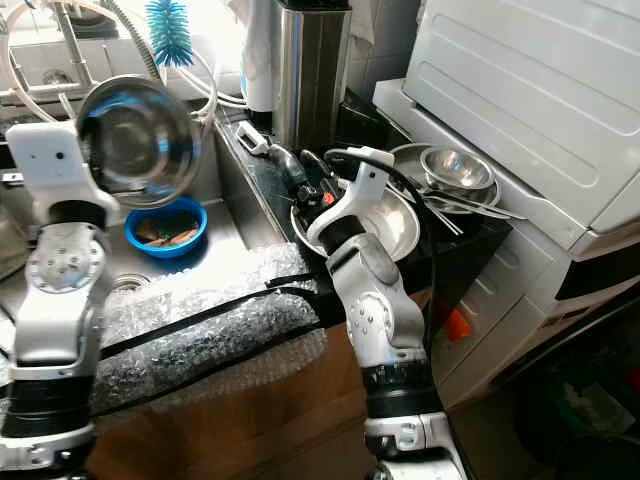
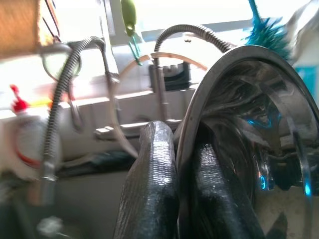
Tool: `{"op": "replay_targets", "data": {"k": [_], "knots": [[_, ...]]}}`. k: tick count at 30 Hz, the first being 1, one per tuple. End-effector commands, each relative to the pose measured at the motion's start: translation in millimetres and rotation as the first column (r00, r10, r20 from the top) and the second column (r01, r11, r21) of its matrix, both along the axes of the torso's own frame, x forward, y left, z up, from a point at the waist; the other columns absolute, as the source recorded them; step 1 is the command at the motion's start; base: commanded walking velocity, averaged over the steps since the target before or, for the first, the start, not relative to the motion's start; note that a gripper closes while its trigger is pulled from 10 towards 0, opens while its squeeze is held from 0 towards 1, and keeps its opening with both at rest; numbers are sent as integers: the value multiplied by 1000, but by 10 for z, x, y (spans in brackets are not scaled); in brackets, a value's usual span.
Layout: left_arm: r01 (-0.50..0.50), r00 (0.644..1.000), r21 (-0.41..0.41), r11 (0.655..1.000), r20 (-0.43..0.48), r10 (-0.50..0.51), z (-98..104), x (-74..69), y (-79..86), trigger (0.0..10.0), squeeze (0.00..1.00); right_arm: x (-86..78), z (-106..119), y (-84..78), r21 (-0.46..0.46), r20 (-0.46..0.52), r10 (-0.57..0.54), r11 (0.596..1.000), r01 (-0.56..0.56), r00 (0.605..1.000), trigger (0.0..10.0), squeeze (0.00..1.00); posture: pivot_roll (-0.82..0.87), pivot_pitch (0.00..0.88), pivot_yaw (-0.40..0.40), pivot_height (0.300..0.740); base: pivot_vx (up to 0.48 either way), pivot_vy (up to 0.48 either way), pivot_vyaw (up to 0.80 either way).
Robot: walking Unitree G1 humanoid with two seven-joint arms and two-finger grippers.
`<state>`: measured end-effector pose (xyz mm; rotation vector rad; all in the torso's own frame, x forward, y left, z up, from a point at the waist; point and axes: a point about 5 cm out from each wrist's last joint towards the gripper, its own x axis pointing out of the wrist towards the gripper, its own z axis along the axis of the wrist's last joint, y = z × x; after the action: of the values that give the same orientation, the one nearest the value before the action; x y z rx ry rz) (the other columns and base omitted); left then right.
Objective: Kitchen organization
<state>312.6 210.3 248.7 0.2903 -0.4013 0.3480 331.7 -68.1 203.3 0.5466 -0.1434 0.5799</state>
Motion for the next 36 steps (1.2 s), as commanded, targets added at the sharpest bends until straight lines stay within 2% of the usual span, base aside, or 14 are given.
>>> {"op": "replay_targets", "data": {"k": [1, 3, 5, 6, 7, 8, 11, 14, 16, 19, 21, 25, 29, 36], "knots": [[-11, 1000, 80, 997, -27, 13, -66, -1, 22, 10000, 0, -51, 35, -56, -35, 30, -35, 999, 36, 999, 10000, 0, 2, 0, -97, 740, 0, 0, 0], [-41, 998, 45, 998, -51, 44, -126, -7, 117, 10000, 0, -78, 16, -108, -59, 35, -69, 996, 71, 997, 10000, 0, 0, 0, -95, 740, 0, 0, 0], [-58, 996, 59, 997, -62, 62, -148, -11, 175, 10000, 0, -102, 4, -143, -87, 48, -89, 992, 93, 995, 10000, 0, -7, 0, -96, 740, 0, 0, 0], [-91, 993, 67, 994, -76, 96, -175, -27, 295, 10000, 0, -157, -29, -222, -140, 73, -125, 981, 134, 989, 10000, 0, -8, 0, -98, 740, 0, 0, 0], [-109, 990, 44, 993, -82, 112, -189, -35, 364, 10000, 0, -187, -50, -268, -154, 78, -144, 976, 154, 986, 10000, 0, -9, 0, -98, 740, 0, 0, 0], [-109, 990, 44, 993, -82, 112, -189, -35, 364, 10000, 0, -187, -50, -268, -154, 78, -144, 976, 154, 986, 10000, 0, -9, 0, -98, 740, 0, 0, 0], [-136, 984, 21, 991, -113, 137, -241, -60, 541, 10000, 0, -292, -113, -430, -214, 110, -222, 947, 241, 969, 10000, 0, -15, 0, -101, 740, 0, 0, 0], [-107, 983, 50, 993, -143, 114, -287, -65, 584, 10000, 0, -347, -152, -512, -224, 111, -258, 934, 277, 960, 10000, 0, -20, 0, -99, 740, 0, 0, 0], [-3, 986, 52, 999, -164, 11, -323, -70, 592, 10000, 0, -427, -198, -655, -242, 110, -314, 912, 332, 943, 10000, 0, -21, 0, -96, 740, 0, 0, 0], [16, 983, 42, 999, -185, -8, -351, -77, 640, 10000, 0, -465, -220, -716, -263, 110, -327, 901, 345, 939, 10000, 0, -24, 0, -94, 740, 0, 0, 0], [-1, 977, 2, 1000, -212, 1, -406, -78, 725, 10000, 0, -502, -257, -768, -291, 103, -339, 889, 354, 935, 10000, 0, -26, 0, -92, 740, 0, 0, 0], [-17, 969, -19, 1000, -248, 12, -477, -74, 776, 10000, 0, -526, -277, -788, -290, 93, -357, 883, 368, 929, 10000, 0, -29, 0, -90, 740, 0, 0, 0], [-10, 947, -20, 1000, -321, 3, -604, -42, 750, 10000, 0, -527, -291, -731, -285, 81, -353, 888, 361, 932, 10000, 0, -27, 0, -85, 740, 0, 0, 0], [1, 926, -60, 998, -377, -23, -724, -17, 696, 10000, 0, -513, -270, -675, -286, 82, -331, 896, 341, 940, 10000, 0, -47, 0, -87, 740, 0, 0, 0]]}}
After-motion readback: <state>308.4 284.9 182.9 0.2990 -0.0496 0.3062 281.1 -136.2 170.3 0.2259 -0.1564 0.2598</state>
